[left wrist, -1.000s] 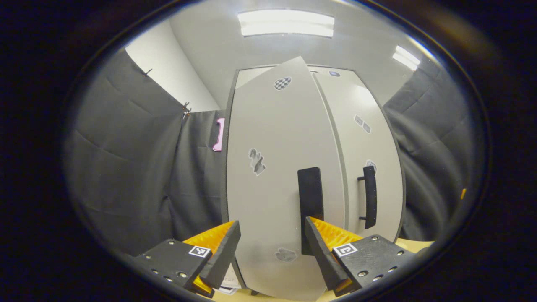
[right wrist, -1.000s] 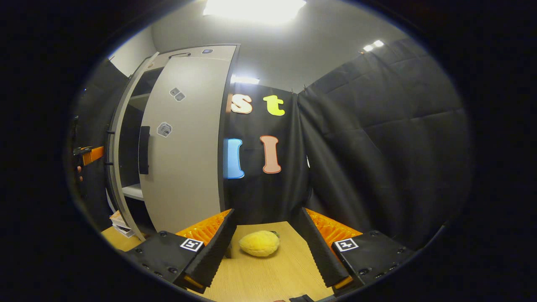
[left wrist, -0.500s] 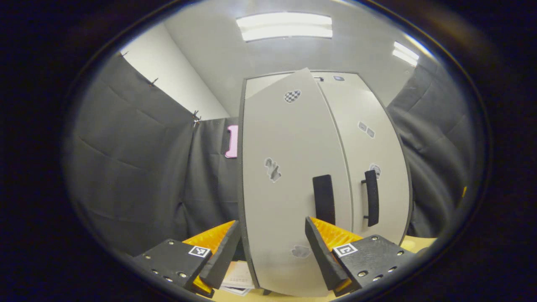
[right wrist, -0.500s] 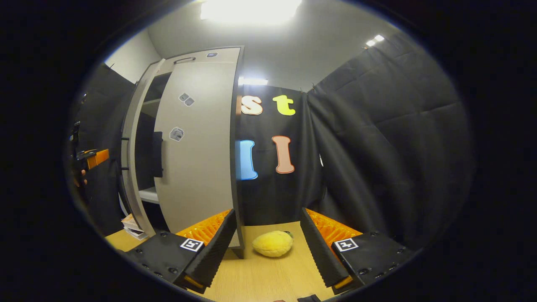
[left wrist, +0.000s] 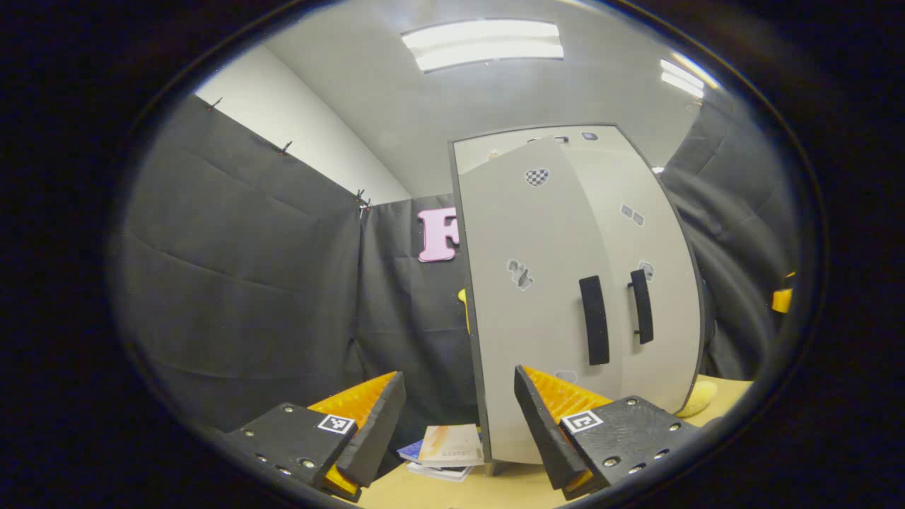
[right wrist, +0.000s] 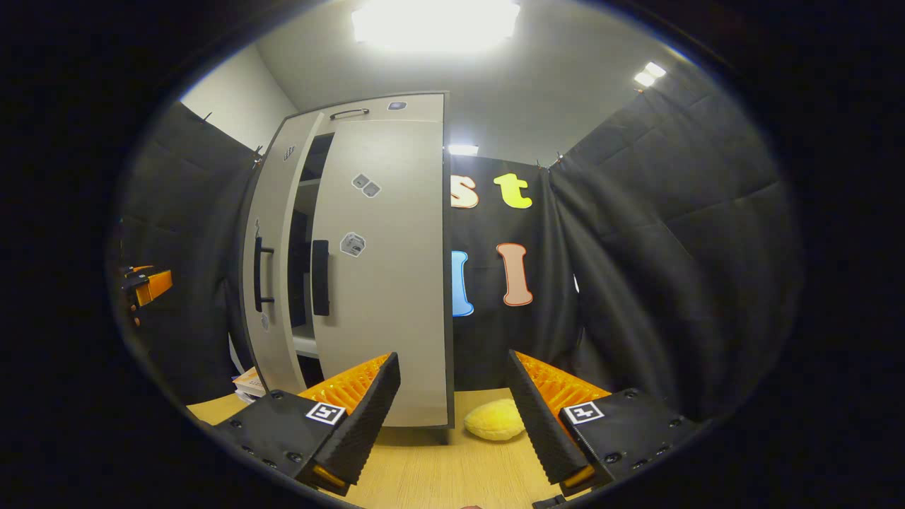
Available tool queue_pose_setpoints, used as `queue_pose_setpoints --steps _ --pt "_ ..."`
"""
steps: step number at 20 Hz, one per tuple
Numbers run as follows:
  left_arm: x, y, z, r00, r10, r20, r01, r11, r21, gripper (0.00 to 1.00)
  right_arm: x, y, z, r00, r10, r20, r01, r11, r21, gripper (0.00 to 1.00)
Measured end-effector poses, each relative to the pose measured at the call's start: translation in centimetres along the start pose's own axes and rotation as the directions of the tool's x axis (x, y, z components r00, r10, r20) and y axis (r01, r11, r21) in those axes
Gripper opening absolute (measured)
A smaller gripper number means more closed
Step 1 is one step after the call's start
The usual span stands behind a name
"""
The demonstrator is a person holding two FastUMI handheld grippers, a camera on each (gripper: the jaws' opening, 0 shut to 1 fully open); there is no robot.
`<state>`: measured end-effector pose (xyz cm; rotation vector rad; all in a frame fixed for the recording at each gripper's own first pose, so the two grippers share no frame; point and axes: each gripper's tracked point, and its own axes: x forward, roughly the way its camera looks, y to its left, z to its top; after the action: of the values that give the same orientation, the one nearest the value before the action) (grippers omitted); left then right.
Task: Grasp the bottle in the cabinet with the left hand and place it on the coaster, then close the right door with the right hand and the left door with the left hand.
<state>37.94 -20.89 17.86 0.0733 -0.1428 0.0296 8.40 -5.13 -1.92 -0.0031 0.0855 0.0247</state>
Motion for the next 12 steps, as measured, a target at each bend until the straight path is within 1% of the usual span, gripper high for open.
queue_pose_setpoints --steps 2,4,7,8,9,12 --pt "1.3 -0.7 -1.4 1.000 -0.005 -0.015 0.005 1.000 -0.005 0.90 -0.8 1.1 0.3 1.000 0.011 0.001 -0.011 1.000 -0.001 0.96" --pt "2.0 -1.0 -2.1 1.000 -0.004 -0.022 0.004 1.000 -0.009 0.90 -1.6 1.5 0.6 1.000 0.004 0.002 -0.004 1.000 -0.007 0.97" --pt "2.2 -1.2 -2.5 0.999 -0.002 -0.033 0.001 1.000 -0.013 0.90 -3.1 2.1 1.1 1.000 0.007 0.017 -0.006 1.000 -0.015 0.97" --pt "2.2 -1.2 -2.7 0.999 -0.004 -0.034 0.003 1.000 -0.022 0.90 -3.6 2.2 1.3 1.000 0.004 0.024 -0.004 1.000 -0.016 0.95" --pt "2.2 -1.2 -2.7 0.999 -0.007 -0.037 0.006 1.000 -0.028 0.90 -4.1 2.4 1.3 1.000 0.007 0.030 -0.006 1.000 -0.013 0.97" --pt "2.0 -1.1 -2.8 0.999 -0.011 -0.041 0.010 1.000 -0.027 0.90 -5.4 2.7 1.6 0.999 0.017 0.047 -0.016 1.000 -0.016 0.97"
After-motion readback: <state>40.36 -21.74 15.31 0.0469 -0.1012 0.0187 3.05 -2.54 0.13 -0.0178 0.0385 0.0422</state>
